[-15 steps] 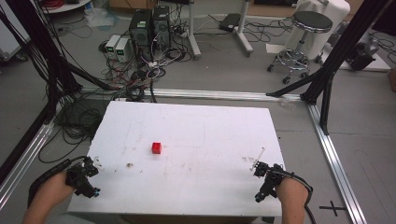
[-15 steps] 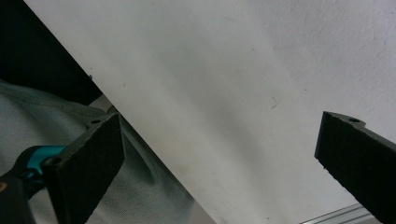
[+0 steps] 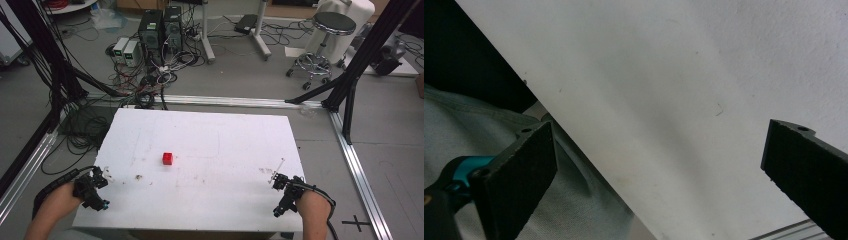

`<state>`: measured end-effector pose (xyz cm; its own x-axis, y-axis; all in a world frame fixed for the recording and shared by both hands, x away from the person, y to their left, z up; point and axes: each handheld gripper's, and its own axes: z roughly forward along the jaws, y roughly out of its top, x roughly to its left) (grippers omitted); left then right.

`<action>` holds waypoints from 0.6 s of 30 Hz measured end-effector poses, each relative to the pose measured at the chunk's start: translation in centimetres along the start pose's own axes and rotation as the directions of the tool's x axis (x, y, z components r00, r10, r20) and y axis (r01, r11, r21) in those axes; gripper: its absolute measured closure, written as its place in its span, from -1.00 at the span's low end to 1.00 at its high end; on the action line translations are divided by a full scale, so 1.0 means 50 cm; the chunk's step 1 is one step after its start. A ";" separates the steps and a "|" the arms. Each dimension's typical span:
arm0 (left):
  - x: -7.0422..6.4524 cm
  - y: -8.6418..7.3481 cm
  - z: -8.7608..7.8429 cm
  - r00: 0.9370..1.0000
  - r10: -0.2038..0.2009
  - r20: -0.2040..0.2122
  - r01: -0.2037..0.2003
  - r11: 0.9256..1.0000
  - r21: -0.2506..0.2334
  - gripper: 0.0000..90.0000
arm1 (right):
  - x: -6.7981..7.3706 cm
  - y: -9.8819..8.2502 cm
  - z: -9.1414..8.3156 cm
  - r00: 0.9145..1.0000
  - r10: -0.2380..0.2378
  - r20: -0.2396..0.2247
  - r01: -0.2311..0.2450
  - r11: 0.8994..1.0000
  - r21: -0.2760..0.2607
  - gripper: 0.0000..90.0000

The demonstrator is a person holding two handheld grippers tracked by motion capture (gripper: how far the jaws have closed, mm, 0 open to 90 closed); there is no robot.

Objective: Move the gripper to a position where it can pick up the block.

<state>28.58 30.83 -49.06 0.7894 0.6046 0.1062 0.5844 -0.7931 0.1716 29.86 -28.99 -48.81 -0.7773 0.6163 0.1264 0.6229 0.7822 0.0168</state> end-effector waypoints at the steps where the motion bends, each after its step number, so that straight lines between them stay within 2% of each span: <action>1: 0.004 0.002 -0.002 1.000 0.007 0.004 -0.007 1.000 0.000 -0.49 | 0.000 0.000 -0.001 1.000 0.002 -0.001 -0.002 1.000 0.002 -0.98; 4: 0.006 0.004 -0.003 1.000 0.006 0.008 -0.006 1.000 -0.005 -0.49 | 0.000 0.000 -0.001 1.000 0.001 -0.001 -0.001 1.000 0.001 -0.98; 5: 0.011 0.007 -0.006 1.000 0.021 0.003 -0.021 1.000 0.001 -0.49 | 0.000 0.000 0.000 1.000 -0.001 -0.001 0.001 1.000 -0.001 -0.98; 8: 0.015 0.010 -0.009 1.000 0.031 0.001 -0.031 1.000 0.003 -0.49 | 0.000 0.000 0.001 1.000 -0.006 0.001 0.006 1.000 0.002 -0.98; 10: 0.018 0.014 -0.011 0.999 0.046 0.008 -0.046 0.999 0.001 -0.49 | -0.001 0.000 0.001 1.000 -0.010 0.005 0.010 1.000 0.004 -0.98; 11: 0.021 0.018 -0.015 0.997 0.076 0.012 -0.076 0.997 0.005 -0.49 | -0.002 0.000 0.002 1.000 -0.012 0.004 0.012 1.000 0.004 -0.98; 18: 0.032 0.039 -0.021 0.991 0.132 0.010 -0.132 0.991 0.019 -0.49 | 0.001 0.000 0.000 1.000 -0.002 0.000 0.002 1.000 0.004 -0.98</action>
<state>30.79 30.31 -47.52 0.8614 0.4940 0.1183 0.4784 -0.8672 0.1379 29.82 -28.94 -48.79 -0.7784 0.6149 0.1266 0.6212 0.7836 0.0135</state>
